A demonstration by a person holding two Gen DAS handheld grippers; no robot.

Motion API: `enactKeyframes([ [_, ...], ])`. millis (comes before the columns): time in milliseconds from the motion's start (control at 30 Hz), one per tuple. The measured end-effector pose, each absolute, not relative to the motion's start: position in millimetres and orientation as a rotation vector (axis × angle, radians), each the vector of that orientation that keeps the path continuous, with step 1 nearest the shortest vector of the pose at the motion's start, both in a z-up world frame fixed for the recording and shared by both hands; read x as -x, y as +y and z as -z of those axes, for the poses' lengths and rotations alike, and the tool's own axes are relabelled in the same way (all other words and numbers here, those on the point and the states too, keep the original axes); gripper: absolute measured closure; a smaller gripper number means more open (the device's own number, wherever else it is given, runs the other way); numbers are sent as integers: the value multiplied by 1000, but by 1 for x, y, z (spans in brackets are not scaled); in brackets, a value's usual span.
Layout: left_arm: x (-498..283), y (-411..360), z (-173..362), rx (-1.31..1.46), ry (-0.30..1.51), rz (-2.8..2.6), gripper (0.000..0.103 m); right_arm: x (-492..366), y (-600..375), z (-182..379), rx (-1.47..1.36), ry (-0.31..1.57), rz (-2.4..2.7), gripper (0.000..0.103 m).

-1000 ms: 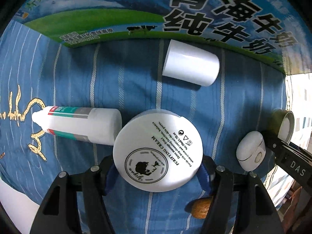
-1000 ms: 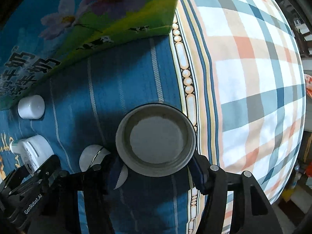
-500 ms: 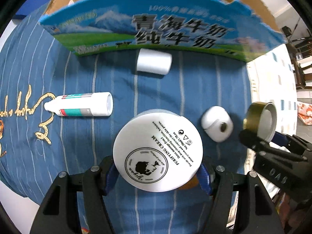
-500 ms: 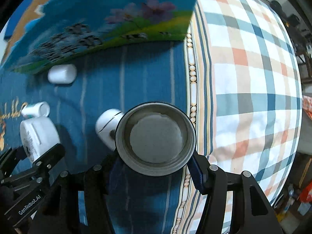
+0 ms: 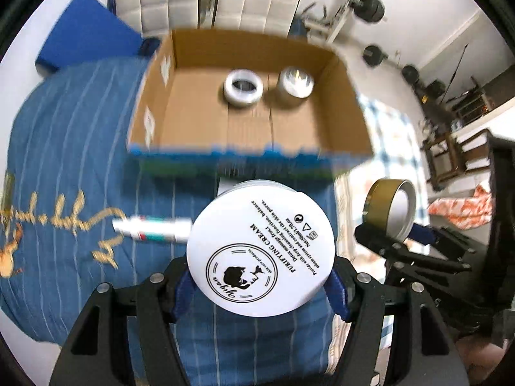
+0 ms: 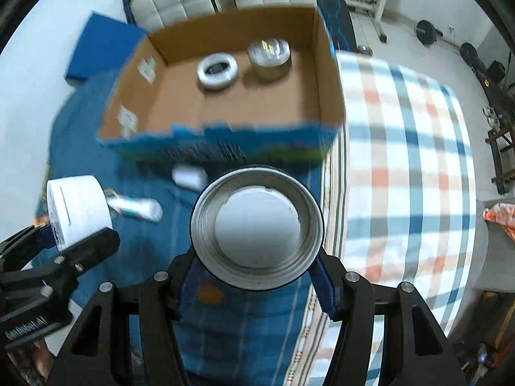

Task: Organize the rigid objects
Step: 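Carry the cream jar and tape roll into the box and lower them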

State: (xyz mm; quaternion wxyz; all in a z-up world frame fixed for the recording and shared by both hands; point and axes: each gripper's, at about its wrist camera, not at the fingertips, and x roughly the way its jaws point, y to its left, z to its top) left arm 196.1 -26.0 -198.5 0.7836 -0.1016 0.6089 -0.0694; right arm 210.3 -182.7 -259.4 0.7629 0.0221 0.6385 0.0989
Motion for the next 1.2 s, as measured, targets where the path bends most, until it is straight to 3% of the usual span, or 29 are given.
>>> enactKeyframes([
  [267, -292, 8, 180, 222, 1262, 131, 38, -294, -167, 238, -106, 1342, -252, 41],
  [767, -468, 33, 348, 75, 1614, -9, 38, -441, -134, 377, -44, 1583, -81, 42],
  [1133, -502, 21, 393, -50, 1714, -37, 38, -463, -136, 425, -45, 1704, -34, 45],
  [1200, -505, 23, 396, -48, 1712, -36, 38, -463, -137, 432, -40, 1719, -26, 53],
])
